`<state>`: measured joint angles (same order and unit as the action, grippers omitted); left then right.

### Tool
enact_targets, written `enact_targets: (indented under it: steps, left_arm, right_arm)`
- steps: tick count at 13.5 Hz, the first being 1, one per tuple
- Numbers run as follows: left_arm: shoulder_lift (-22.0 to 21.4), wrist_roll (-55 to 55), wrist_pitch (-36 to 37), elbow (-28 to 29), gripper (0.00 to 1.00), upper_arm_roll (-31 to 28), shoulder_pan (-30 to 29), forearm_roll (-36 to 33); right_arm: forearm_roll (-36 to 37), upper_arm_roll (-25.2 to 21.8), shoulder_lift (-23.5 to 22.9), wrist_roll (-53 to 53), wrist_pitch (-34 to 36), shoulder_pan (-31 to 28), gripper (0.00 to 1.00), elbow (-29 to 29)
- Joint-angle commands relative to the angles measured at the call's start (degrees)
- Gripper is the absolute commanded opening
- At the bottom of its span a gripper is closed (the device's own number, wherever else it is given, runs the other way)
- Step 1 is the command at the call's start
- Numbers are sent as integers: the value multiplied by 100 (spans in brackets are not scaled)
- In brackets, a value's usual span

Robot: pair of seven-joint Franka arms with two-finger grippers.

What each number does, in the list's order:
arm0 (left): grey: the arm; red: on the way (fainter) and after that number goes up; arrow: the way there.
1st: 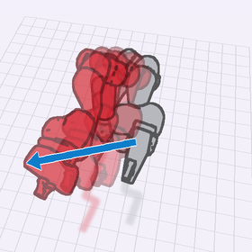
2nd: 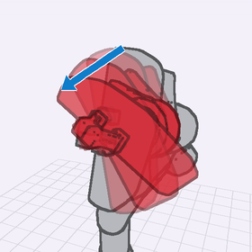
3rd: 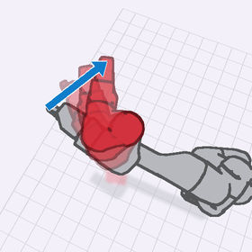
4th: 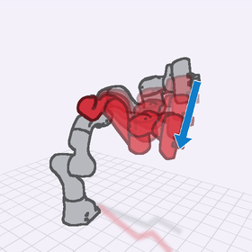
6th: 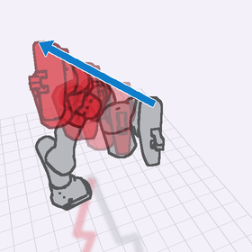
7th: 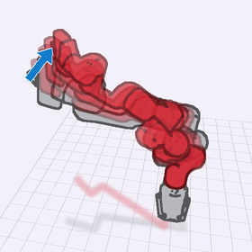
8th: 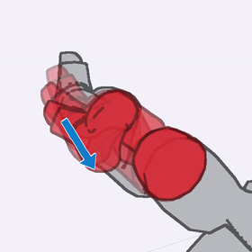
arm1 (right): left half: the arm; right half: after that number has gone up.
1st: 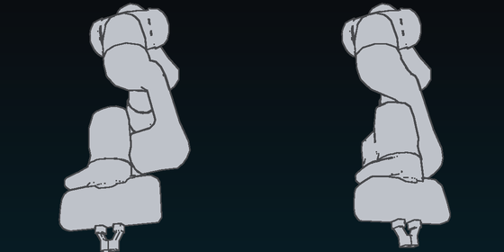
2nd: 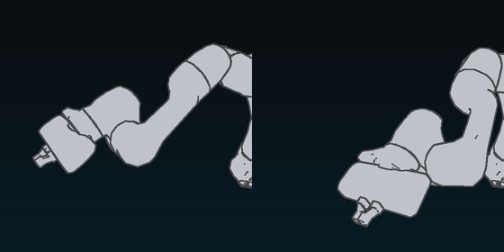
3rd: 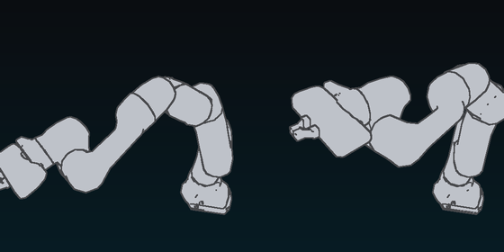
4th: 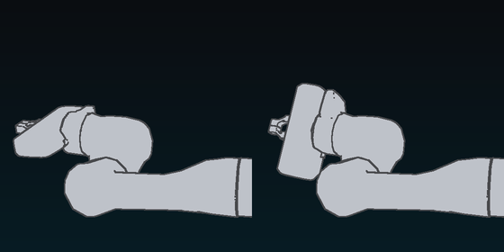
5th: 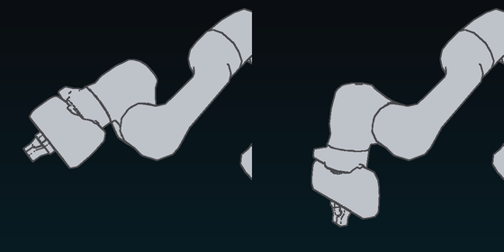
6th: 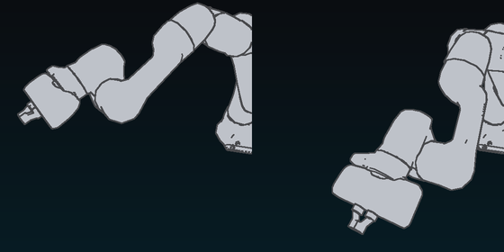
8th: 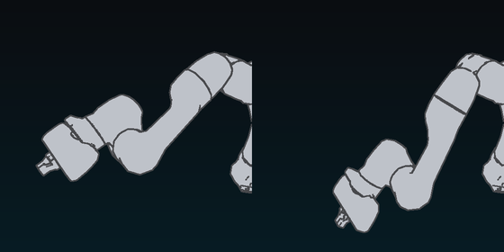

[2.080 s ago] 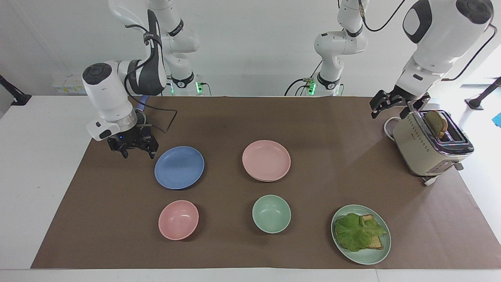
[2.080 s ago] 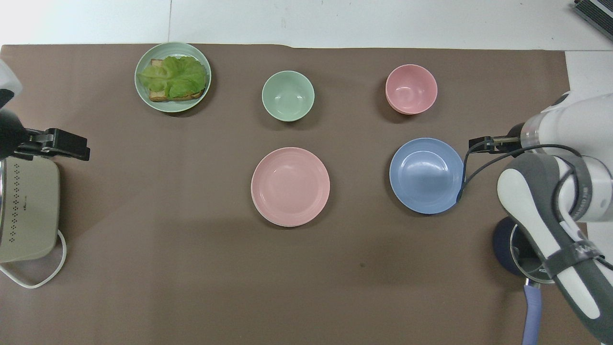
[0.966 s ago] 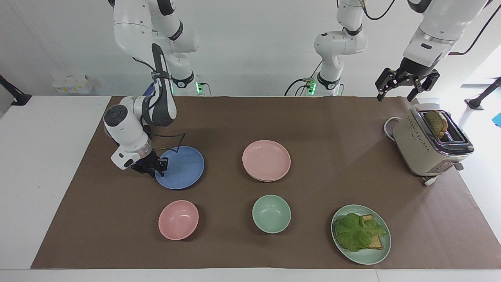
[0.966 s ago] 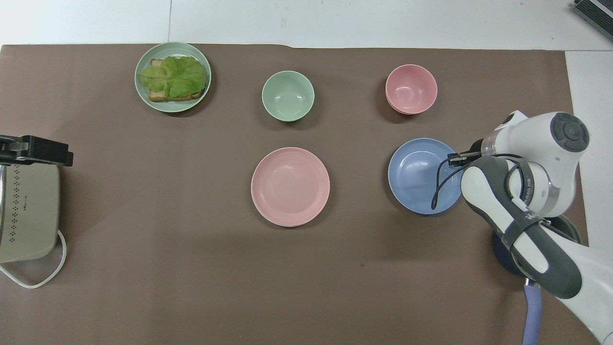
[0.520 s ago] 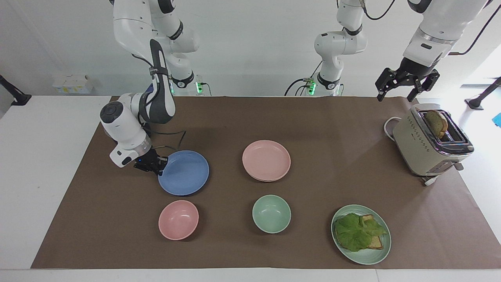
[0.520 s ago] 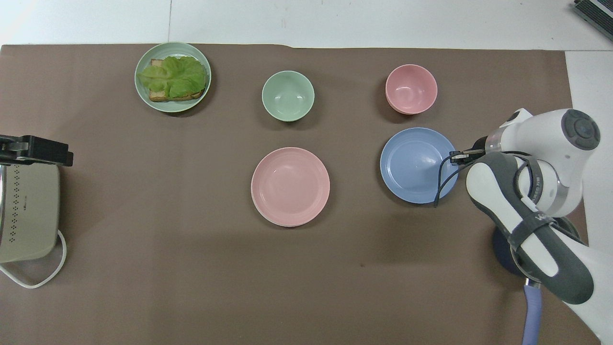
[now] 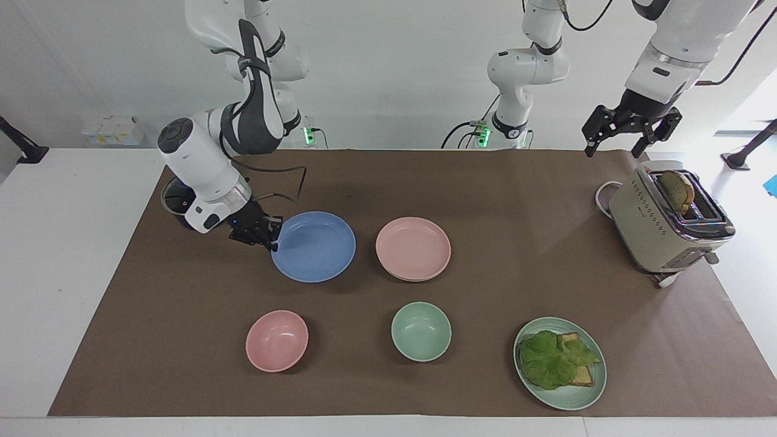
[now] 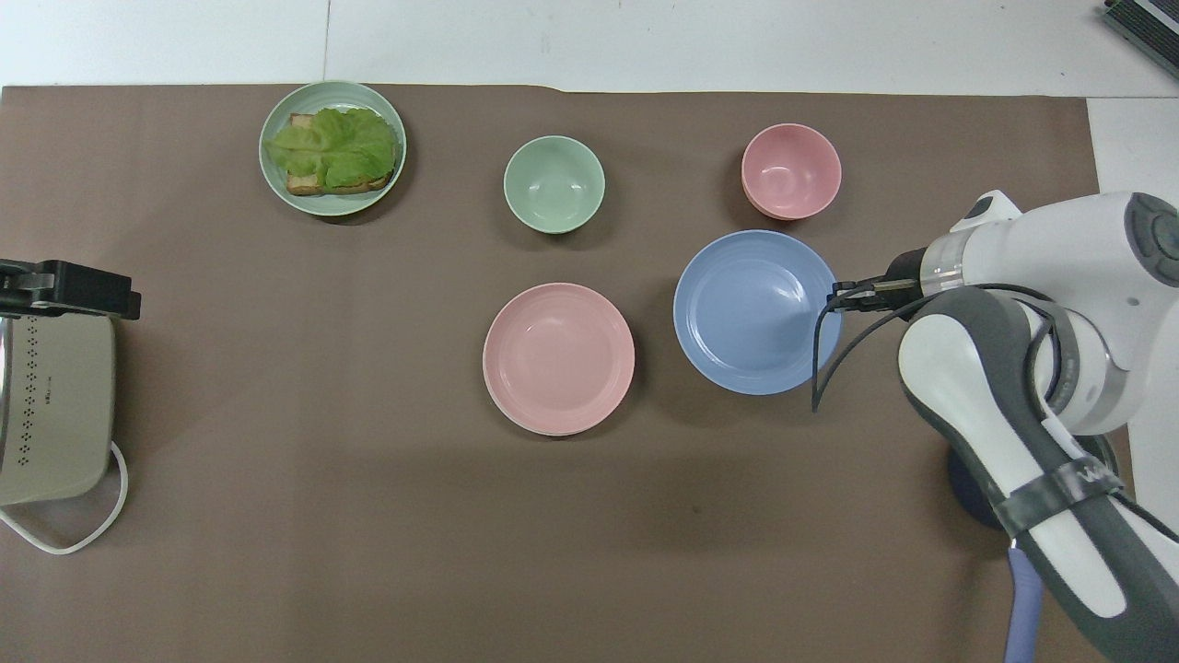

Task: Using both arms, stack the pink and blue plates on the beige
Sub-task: 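Carry the blue plate with the right gripper onto the pink plate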

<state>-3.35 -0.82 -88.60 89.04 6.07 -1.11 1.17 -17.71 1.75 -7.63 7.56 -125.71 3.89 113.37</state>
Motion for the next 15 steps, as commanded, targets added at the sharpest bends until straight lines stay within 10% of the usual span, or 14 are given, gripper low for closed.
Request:
enact_targets:
  steps: [1, 15]
  left_arm:
    - [-34, 73, 45, 35, 100, 43, -73, -100]
    - [-34, 73, 45, 35, 100, 43, -73, -100]
  right_arm:
    - [-136, 27, -27, -744, 4, 479, 0, -261]
    - [-101, 27, -528, -2118, -1086, 2133, 0, 27]
